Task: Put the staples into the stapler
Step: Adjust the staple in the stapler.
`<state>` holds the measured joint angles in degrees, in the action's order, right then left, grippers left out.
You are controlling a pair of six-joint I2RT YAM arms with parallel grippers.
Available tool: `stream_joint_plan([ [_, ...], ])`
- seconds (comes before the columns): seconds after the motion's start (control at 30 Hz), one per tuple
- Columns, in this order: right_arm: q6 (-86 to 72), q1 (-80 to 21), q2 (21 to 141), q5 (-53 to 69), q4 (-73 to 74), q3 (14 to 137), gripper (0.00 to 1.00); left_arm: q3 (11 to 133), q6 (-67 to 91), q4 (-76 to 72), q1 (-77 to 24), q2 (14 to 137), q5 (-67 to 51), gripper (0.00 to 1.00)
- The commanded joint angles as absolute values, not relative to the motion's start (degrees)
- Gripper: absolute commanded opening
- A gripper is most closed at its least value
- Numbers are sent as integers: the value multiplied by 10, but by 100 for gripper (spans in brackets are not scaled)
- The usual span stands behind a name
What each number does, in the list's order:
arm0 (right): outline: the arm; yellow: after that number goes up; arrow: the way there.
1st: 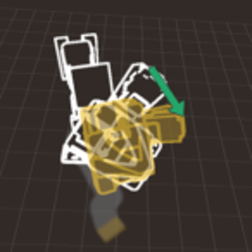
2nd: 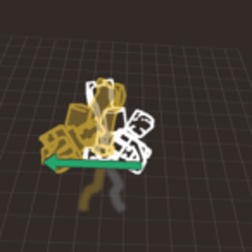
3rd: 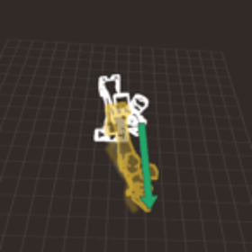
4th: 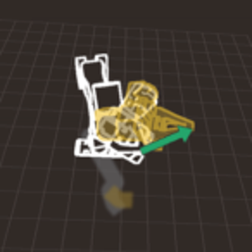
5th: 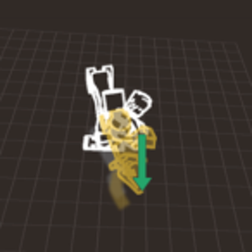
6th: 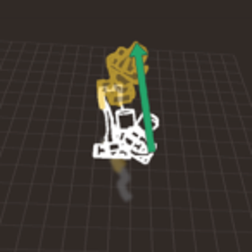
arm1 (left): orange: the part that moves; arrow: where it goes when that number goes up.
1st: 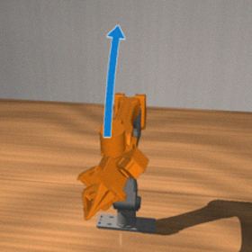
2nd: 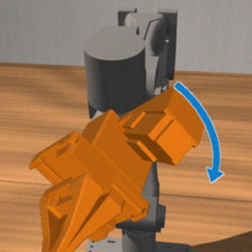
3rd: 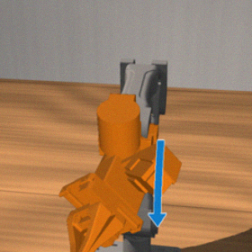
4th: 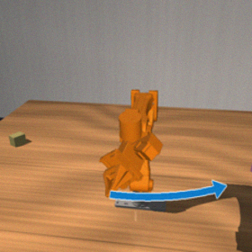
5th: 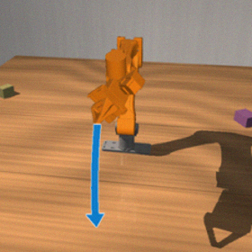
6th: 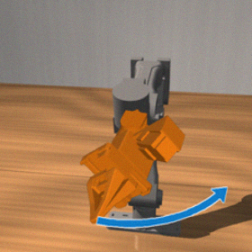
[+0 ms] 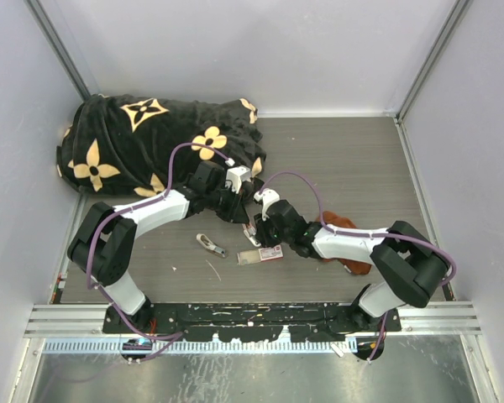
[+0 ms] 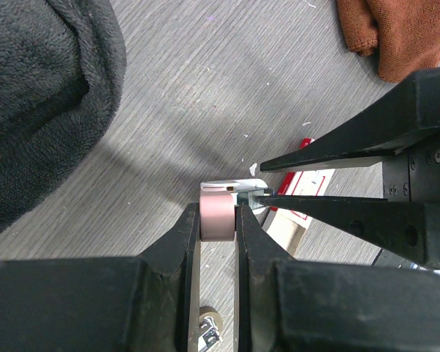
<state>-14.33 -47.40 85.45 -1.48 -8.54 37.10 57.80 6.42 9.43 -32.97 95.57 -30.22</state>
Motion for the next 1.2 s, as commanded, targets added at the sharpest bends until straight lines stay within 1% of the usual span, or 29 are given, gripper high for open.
stream_joint_plan([
  [0.0,-153,-473,864,-24,-106,390,31,576,62,62,-328,952,-311,0],
  [0.27,-161,-473,883,-36,-101,390,31,576,64,59,-328,953,-312,0],
  [0.83,-182,-473,887,-36,-107,405,32,573,64,56,-328,954,-310,0],
  [1.07,-193,-473,887,-29,-110,411,38,559,81,39,-328,952,-285,0],
  [1.17,-199,-473,878,-27,-114,408,42,558,104,29,-328,949,-259,0],
])
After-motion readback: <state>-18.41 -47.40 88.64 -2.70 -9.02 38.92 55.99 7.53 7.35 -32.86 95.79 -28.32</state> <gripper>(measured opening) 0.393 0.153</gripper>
